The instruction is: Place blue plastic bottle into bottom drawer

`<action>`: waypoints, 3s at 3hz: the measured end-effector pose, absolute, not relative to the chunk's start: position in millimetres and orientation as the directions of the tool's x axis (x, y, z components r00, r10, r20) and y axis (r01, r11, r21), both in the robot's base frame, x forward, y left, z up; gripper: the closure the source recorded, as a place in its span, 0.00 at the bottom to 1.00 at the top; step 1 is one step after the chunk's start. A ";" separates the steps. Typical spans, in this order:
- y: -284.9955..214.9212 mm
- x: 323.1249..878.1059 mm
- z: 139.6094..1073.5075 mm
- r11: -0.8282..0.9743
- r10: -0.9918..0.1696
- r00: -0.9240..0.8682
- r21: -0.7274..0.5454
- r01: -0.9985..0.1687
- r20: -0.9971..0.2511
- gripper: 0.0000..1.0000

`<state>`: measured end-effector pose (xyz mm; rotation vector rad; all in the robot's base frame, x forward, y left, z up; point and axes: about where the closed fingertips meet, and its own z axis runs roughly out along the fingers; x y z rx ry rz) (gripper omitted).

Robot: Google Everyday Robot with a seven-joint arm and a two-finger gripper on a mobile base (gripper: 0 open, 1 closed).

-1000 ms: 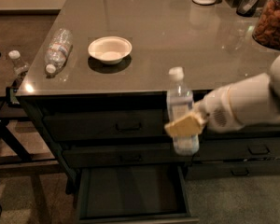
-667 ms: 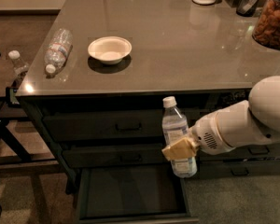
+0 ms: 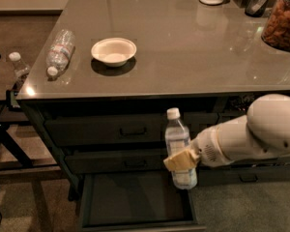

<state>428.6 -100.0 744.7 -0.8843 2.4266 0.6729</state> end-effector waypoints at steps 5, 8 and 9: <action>-56.8 444.4 569.6 0.759 -0.221 -0.858 0.472 -0.450 -0.463 1.00; -41.5 445.6 518.7 0.744 -0.138 -0.904 0.560 -0.364 -0.405 1.00; -38.7 458.2 499.6 0.725 -0.059 -0.910 0.610 -0.321 -0.410 1.00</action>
Offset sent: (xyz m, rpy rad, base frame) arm 0.0357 0.0189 -0.1601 -0.0085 0.1587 -0.1074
